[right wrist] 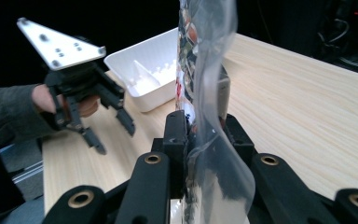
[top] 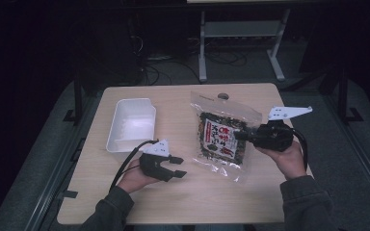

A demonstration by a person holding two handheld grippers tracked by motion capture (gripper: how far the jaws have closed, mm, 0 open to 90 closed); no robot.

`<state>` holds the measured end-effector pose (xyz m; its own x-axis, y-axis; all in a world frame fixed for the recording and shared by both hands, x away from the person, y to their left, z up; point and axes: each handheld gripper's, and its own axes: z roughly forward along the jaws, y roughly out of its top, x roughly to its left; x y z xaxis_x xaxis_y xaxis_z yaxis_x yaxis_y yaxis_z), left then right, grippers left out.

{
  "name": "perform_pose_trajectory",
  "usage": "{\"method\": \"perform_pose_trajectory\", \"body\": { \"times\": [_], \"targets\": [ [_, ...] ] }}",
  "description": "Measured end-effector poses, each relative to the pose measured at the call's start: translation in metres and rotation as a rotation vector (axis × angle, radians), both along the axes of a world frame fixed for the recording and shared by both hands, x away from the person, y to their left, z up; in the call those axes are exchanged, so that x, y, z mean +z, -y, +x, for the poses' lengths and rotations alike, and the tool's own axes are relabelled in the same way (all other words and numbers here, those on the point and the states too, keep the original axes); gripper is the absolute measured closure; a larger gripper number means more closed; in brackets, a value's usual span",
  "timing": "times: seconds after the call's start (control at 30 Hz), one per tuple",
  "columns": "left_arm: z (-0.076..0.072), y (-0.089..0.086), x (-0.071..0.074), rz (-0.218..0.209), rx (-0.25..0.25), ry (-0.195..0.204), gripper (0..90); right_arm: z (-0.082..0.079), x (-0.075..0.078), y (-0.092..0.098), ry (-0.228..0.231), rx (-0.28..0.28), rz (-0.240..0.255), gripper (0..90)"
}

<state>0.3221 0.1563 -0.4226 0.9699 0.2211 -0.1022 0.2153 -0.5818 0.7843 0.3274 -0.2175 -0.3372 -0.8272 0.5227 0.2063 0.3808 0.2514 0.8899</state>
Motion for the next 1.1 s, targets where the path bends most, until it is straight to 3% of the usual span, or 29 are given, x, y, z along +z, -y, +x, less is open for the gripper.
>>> {"method": "perform_pose_trajectory", "body": {
  "times": [0.6,0.8,1.1],
  "targets": [
    [-0.02,-0.017,-0.003,0.016,0.023,0.022,42.6,0.009,0.012,-0.014,0.023,-0.13,-0.02,75.2],
    [-0.028,-0.022,-0.005,0.026,0.031,0.032,39.6,0.015,0.018,-0.026,0.038,-0.192,-0.015,75.1],
    [-0.039,-0.029,-0.005,0.042,0.036,0.046,36.5,0.026,0.025,-0.052,0.058,-0.239,-0.015,75.2]
  ]
}}
